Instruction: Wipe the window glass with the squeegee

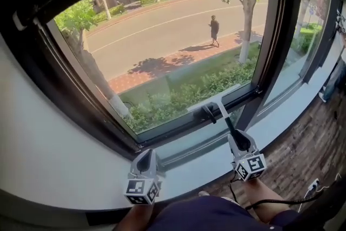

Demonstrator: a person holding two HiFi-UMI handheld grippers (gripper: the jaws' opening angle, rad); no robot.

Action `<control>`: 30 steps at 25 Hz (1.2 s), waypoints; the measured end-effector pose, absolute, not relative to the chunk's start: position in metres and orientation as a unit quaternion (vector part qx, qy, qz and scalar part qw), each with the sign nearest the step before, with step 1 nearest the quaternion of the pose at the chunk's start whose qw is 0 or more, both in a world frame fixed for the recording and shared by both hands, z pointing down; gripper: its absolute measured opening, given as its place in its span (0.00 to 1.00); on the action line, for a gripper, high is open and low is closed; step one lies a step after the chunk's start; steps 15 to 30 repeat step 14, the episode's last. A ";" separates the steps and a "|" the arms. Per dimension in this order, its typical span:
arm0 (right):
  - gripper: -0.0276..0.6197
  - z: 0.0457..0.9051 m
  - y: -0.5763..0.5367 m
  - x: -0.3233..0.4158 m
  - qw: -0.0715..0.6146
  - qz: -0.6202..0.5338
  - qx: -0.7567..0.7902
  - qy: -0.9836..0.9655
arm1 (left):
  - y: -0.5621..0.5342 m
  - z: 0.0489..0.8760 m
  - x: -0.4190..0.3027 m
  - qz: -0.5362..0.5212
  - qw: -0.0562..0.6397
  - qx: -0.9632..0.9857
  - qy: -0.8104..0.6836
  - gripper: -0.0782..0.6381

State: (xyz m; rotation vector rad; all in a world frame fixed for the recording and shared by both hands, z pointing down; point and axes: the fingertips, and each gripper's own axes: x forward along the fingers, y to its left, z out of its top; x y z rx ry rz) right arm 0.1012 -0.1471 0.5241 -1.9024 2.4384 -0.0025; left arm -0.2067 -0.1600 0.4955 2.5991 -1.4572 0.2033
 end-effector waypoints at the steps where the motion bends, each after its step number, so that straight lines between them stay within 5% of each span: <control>1: 0.20 0.526 -0.150 0.104 0.026 -0.003 -0.616 0.787 | -0.163 0.497 -0.211 0.066 0.079 0.864 -0.493 0.10; 30: 0.20 0.544 -0.179 0.111 0.027 -0.027 -0.600 0.799 | -0.166 0.563 -0.182 0.117 0.117 0.860 -0.482 0.10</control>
